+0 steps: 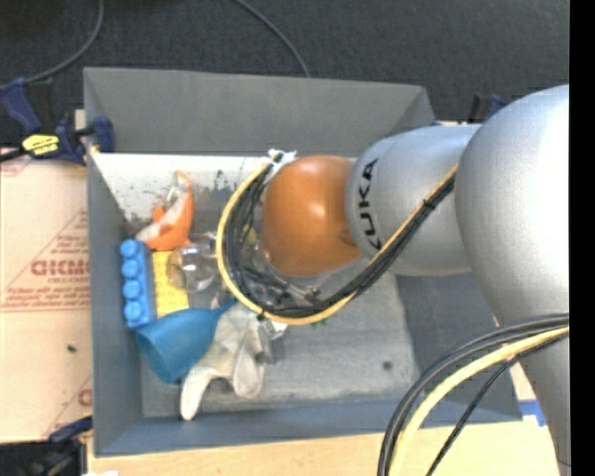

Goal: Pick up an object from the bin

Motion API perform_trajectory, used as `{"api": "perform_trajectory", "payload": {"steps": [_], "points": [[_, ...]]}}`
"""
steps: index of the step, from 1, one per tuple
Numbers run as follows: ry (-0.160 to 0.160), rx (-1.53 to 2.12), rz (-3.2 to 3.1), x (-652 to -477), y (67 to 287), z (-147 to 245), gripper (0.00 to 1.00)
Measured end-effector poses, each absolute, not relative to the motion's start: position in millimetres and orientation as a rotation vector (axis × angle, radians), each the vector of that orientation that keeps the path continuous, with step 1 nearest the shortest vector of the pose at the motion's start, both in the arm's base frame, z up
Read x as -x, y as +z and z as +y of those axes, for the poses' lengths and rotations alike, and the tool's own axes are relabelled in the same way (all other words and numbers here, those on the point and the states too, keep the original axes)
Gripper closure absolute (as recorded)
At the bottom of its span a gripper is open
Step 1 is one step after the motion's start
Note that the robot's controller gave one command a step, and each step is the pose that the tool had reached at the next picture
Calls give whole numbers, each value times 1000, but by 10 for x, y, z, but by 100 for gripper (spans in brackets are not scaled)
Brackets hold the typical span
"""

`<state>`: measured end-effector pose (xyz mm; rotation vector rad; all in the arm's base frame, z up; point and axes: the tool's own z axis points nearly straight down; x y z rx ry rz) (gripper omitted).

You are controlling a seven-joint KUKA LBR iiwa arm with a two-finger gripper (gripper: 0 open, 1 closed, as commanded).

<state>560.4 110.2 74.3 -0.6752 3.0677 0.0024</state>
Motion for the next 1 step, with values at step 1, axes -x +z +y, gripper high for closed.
{"api": "perform_trajectory", "payload": {"steps": [1], "points": [[-3, 1446, 2776, -5784, 721, 1107, 0]]}}
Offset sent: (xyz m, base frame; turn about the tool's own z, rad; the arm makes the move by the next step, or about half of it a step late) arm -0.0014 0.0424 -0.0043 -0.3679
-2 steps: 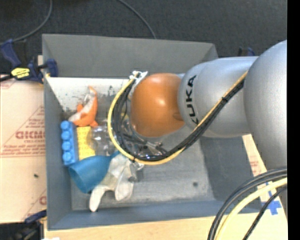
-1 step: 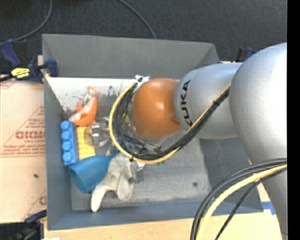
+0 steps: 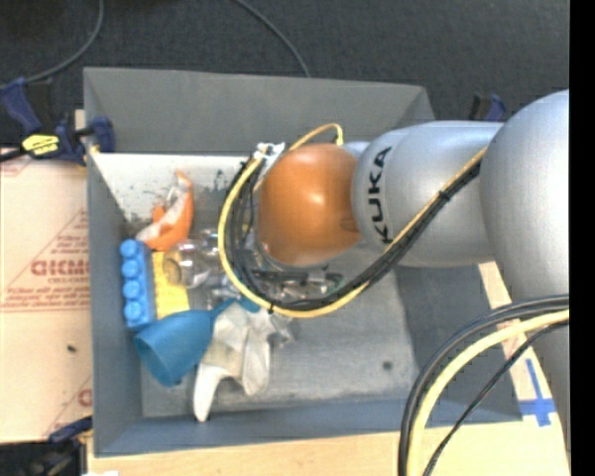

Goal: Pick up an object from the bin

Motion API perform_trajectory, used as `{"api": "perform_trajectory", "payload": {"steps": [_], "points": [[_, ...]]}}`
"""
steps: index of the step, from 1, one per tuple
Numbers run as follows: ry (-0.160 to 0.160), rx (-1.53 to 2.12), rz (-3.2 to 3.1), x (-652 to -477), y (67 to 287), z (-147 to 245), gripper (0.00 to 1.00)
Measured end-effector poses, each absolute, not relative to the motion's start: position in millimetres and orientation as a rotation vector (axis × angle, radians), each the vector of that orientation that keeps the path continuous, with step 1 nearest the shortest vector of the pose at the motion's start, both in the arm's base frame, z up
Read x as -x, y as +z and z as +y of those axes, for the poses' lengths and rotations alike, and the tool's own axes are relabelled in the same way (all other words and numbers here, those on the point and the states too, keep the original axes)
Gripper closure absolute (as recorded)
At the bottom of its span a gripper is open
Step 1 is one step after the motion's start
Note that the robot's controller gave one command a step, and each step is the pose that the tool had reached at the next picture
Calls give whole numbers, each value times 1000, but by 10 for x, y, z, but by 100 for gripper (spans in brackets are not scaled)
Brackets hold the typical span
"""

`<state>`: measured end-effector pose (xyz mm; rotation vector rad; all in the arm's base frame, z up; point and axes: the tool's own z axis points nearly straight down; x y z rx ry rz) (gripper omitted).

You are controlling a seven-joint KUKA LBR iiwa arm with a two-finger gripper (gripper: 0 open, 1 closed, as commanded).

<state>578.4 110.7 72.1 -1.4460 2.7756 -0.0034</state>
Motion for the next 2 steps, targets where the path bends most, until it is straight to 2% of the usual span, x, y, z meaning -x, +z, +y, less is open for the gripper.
{"api": "perform_trajectory", "payload": {"steps": [1, 2], "points": [[3, 1223, 2890, -5603, 715, 1528, 0], [-16, 1868, 2504, -5606, 731, 1842, 100]]}}
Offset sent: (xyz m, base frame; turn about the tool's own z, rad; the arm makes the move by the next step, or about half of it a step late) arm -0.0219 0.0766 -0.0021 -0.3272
